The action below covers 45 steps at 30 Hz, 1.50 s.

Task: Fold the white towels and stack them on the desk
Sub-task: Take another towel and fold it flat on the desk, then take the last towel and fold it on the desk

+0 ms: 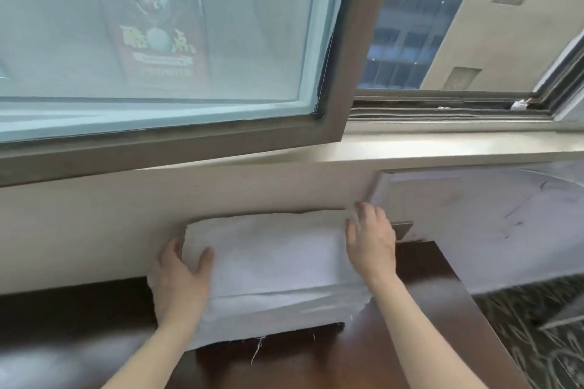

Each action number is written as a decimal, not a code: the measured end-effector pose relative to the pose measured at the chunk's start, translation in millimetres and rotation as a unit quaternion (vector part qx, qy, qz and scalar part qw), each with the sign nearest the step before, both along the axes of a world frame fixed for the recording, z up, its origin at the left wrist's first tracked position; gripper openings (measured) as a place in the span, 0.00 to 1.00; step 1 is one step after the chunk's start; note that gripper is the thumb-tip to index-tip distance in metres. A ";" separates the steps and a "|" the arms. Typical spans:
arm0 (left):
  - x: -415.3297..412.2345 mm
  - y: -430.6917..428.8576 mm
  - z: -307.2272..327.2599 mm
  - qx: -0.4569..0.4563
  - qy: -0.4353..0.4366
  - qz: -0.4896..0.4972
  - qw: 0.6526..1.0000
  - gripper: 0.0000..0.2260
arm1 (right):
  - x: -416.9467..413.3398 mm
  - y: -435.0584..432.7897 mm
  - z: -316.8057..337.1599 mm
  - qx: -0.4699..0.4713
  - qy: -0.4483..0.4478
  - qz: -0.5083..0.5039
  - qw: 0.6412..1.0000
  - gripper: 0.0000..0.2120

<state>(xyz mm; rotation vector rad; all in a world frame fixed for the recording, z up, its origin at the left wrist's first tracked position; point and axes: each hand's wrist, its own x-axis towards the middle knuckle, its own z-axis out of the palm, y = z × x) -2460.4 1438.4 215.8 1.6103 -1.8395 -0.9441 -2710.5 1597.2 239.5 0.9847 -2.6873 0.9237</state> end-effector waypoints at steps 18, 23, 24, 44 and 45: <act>-27.4 -3.9 -11.1 -0.196 -0.360 -0.278 0.869 0.30 | 22.4 -5.7 -41.5 0.237 -0.009 0.053 0.970 0.34; -28.0 4.1 3.5 -0.173 -0.323 -0.327 0.871 0.37 | 43.5 -22.2 -34.9 0.245 -0.005 0.193 0.950 0.33; -22.9 0.4 3.9 -0.159 -0.324 -0.325 0.874 0.37 | 38.2 -18.8 -35.1 0.258 -0.009 0.176 0.950 0.33; 561.3 9.5 97.8 -0.054 -0.286 -0.093 0.952 0.36 | 567.3 -152.2 47.2 0.162 0.051 0.436 0.884 0.44; 597.7 14.8 104.9 -0.053 -0.286 -0.066 0.955 0.37 | 611.3 -161.3 49.9 0.167 0.049 0.474 0.863 0.48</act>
